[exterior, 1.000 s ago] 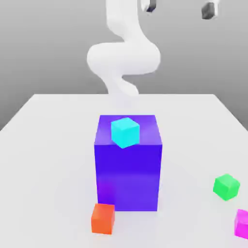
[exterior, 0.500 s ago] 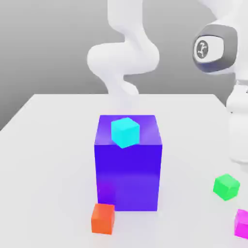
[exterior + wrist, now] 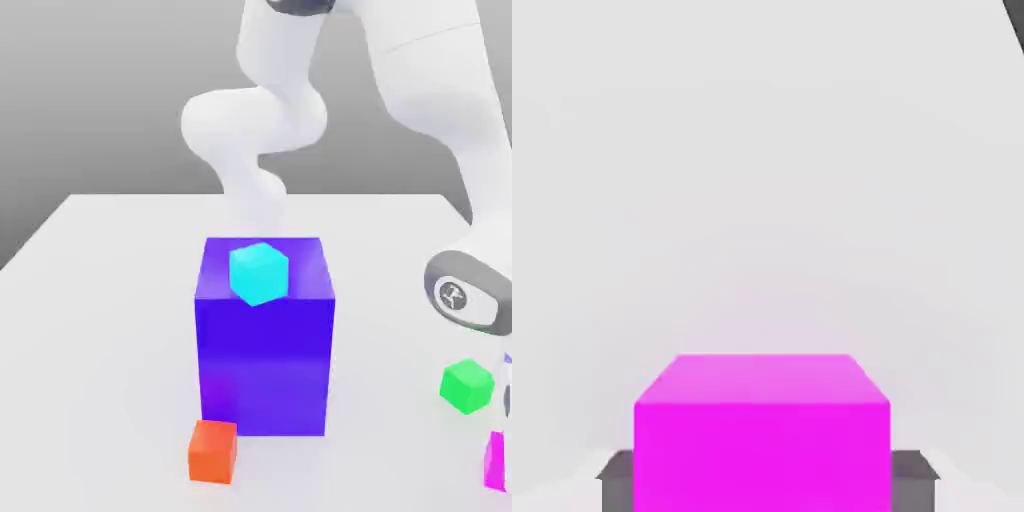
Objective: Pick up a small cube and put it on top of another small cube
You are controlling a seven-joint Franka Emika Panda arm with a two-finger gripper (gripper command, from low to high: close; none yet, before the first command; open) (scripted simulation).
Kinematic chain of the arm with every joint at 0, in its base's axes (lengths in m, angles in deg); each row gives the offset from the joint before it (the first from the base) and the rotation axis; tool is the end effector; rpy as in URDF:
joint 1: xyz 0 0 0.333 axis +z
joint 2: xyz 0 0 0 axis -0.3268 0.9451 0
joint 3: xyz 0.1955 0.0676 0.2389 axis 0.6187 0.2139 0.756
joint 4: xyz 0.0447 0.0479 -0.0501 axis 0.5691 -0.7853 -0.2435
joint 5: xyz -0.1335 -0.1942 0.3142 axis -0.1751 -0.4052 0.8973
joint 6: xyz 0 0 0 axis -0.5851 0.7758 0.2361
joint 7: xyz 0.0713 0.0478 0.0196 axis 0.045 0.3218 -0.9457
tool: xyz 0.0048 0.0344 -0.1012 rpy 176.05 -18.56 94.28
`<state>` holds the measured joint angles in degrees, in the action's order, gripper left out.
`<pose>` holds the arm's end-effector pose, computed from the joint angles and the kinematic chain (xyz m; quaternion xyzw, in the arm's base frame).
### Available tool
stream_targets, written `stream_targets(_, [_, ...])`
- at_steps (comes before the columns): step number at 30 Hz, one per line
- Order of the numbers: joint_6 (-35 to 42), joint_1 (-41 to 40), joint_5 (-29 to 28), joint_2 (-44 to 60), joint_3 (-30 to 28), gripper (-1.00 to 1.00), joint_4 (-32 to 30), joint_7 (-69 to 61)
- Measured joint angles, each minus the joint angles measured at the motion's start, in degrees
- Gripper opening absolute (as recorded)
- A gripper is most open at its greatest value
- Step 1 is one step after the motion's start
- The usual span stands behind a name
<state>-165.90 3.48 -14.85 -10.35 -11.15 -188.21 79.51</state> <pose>0.4448 0.3083 0.1363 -0.9797 -0.2002 0.0001 0.0001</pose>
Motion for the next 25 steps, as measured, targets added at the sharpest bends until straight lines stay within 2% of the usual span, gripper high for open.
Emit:
stream_targets(2, [-0.3, 0.1, -0.2, 0.4, -0.1, -1.0, 0.1, 0.1])
stream_targets(6, [4.9, -1.6, 2.6, -6.4, 2.3, -1.0, -1.6, -2.0])
stream_targets(16, [5.6, 0.2, 11.9, -27.2, 11.1, -1.0, -20.8, -10.6])
stream_targets(21, [-1.8, 1.9, 4.7, -20.6, 8.2, -1.0, -22.1, -5.7])
stream_targets(22, [-3.5, 2.4, 2.8, -18.7, 7.3, 1.0, -22.0, -4.3])
stream_targets(25, [-3.5, 2.4, 2.8, -18.7, 7.3, 1.0, -22.0, -4.3])
